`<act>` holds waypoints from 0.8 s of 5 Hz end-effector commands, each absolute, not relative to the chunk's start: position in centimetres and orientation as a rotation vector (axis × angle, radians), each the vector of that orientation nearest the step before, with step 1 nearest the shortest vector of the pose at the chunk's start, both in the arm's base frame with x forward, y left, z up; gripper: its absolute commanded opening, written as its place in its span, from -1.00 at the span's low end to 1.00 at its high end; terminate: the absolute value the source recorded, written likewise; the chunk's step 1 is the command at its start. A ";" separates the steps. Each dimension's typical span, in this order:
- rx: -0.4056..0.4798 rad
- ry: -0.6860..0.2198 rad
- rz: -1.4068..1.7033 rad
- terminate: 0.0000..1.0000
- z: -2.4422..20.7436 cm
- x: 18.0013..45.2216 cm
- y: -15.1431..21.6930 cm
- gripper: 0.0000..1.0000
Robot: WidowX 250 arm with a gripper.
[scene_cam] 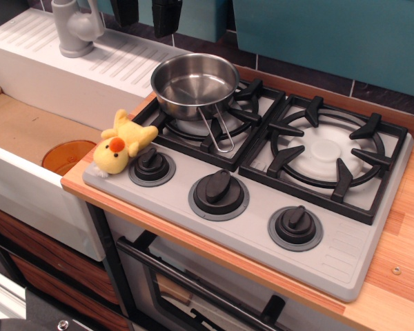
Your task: Put pan on stove and put stuffedduck in pan
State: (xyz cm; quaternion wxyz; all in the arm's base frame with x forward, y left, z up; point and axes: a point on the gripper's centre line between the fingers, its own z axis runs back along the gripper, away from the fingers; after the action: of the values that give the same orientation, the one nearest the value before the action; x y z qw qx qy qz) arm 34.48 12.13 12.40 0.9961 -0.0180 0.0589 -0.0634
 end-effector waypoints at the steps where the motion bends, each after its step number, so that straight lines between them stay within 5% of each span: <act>1: 0.003 0.029 -0.127 -1.00 15.7 35.2 11.8 1.00; 4: -0.013 -0.091 -0.081 -1.00 15.8 31.6 11.4 1.00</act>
State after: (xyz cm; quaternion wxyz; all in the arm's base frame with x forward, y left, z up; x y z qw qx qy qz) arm 30.94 11.62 13.45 0.9987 -0.0214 -0.0141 -0.0429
